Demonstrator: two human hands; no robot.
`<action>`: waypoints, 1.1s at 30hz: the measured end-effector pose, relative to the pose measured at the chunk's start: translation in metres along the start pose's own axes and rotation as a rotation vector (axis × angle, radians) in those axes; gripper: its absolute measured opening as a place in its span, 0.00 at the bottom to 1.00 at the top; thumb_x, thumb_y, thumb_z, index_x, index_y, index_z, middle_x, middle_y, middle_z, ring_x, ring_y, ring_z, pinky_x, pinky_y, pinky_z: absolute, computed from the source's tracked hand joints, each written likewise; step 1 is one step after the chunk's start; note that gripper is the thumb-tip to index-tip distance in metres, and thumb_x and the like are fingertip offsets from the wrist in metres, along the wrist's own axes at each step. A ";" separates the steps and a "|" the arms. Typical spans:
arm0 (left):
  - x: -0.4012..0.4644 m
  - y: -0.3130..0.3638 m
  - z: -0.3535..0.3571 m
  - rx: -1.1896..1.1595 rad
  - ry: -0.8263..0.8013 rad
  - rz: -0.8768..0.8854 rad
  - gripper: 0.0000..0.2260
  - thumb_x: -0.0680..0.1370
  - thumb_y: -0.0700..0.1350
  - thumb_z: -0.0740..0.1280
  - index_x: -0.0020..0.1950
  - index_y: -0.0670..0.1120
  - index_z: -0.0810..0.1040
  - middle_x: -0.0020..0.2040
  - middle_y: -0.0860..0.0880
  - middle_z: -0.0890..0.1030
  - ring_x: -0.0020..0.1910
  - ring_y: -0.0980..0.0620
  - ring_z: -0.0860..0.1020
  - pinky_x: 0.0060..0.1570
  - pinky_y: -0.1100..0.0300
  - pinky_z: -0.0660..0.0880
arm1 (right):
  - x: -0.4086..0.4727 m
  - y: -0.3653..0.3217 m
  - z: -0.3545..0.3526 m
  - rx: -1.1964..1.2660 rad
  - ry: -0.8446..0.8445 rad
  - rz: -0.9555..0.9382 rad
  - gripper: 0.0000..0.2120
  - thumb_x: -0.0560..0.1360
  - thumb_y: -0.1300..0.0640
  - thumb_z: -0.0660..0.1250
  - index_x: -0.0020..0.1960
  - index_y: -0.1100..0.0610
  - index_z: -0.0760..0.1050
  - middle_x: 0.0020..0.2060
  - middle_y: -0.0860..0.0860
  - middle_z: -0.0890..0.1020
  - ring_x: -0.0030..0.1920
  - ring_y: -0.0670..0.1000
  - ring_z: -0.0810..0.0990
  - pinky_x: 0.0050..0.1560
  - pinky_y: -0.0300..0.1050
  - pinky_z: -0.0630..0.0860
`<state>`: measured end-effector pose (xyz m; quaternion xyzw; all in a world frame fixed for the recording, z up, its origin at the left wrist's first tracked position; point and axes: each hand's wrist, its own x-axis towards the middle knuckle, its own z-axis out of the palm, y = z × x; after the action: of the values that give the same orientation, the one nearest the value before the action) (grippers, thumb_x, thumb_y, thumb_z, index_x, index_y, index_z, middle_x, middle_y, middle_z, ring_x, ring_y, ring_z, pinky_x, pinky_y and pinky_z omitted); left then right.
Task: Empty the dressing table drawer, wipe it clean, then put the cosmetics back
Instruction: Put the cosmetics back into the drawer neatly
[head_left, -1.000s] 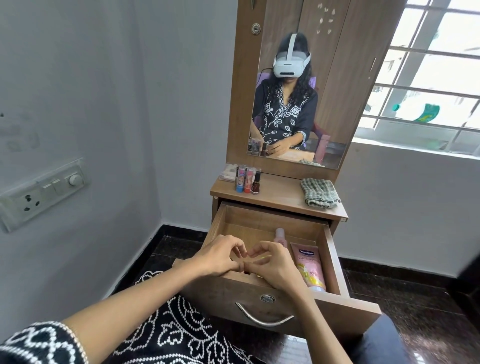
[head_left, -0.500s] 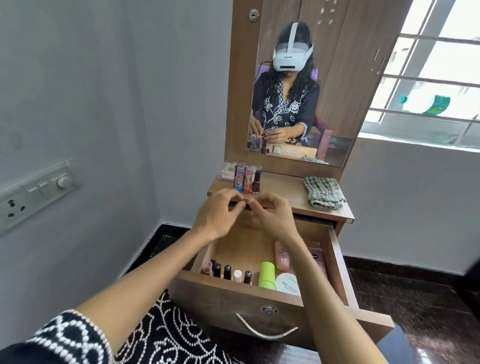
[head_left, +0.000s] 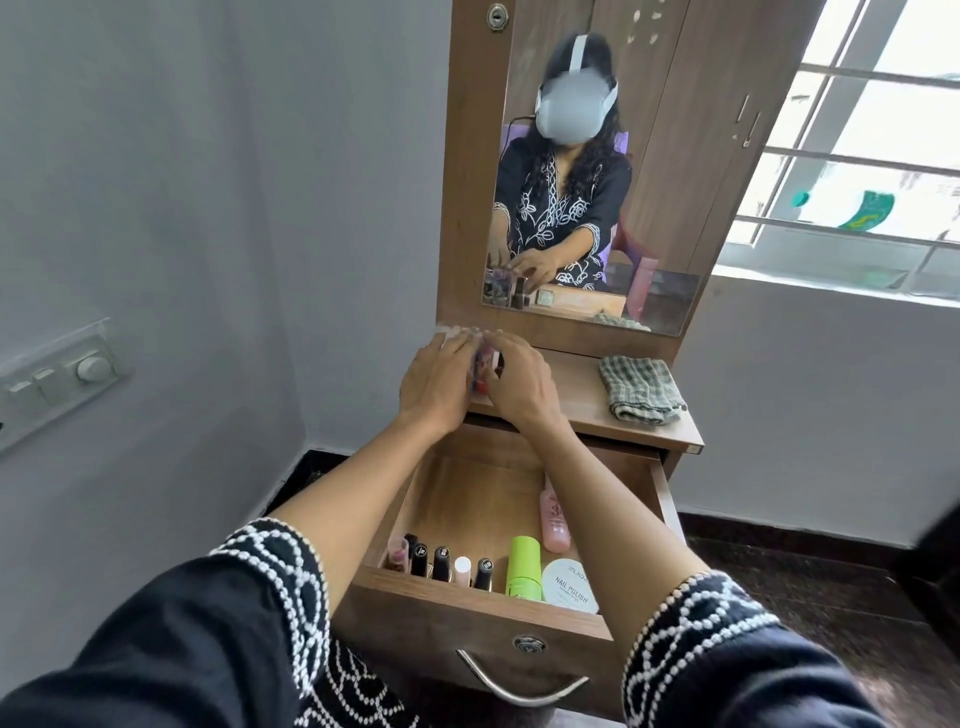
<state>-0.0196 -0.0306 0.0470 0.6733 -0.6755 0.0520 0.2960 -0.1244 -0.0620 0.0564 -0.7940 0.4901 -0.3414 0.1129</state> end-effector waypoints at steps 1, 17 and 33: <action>0.000 0.001 0.000 -0.019 0.025 0.009 0.22 0.80 0.39 0.61 0.74 0.46 0.63 0.74 0.48 0.65 0.73 0.47 0.62 0.70 0.55 0.60 | 0.001 -0.001 -0.001 -0.004 0.014 -0.005 0.18 0.77 0.64 0.60 0.65 0.55 0.74 0.64 0.52 0.76 0.65 0.56 0.73 0.62 0.51 0.71; -0.002 0.009 -0.026 -0.044 -0.059 -0.037 0.17 0.78 0.39 0.62 0.67 0.43 0.68 0.60 0.44 0.69 0.49 0.51 0.71 0.42 0.62 0.66 | -0.002 -0.001 -0.002 0.081 0.050 -0.054 0.06 0.74 0.62 0.66 0.51 0.56 0.76 0.48 0.51 0.82 0.50 0.52 0.80 0.48 0.49 0.78; -0.108 -0.030 -0.025 -0.094 -0.300 -0.034 0.07 0.79 0.41 0.62 0.53 0.49 0.78 0.48 0.55 0.74 0.45 0.55 0.75 0.44 0.63 0.70 | -0.119 -0.008 0.023 0.238 -0.182 0.066 0.11 0.71 0.64 0.68 0.52 0.54 0.81 0.47 0.48 0.83 0.43 0.46 0.81 0.45 0.37 0.77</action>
<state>0.0081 0.0736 0.0072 0.6703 -0.7024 -0.0856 0.2239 -0.1377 0.0399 -0.0075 -0.7862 0.4597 -0.3197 0.2615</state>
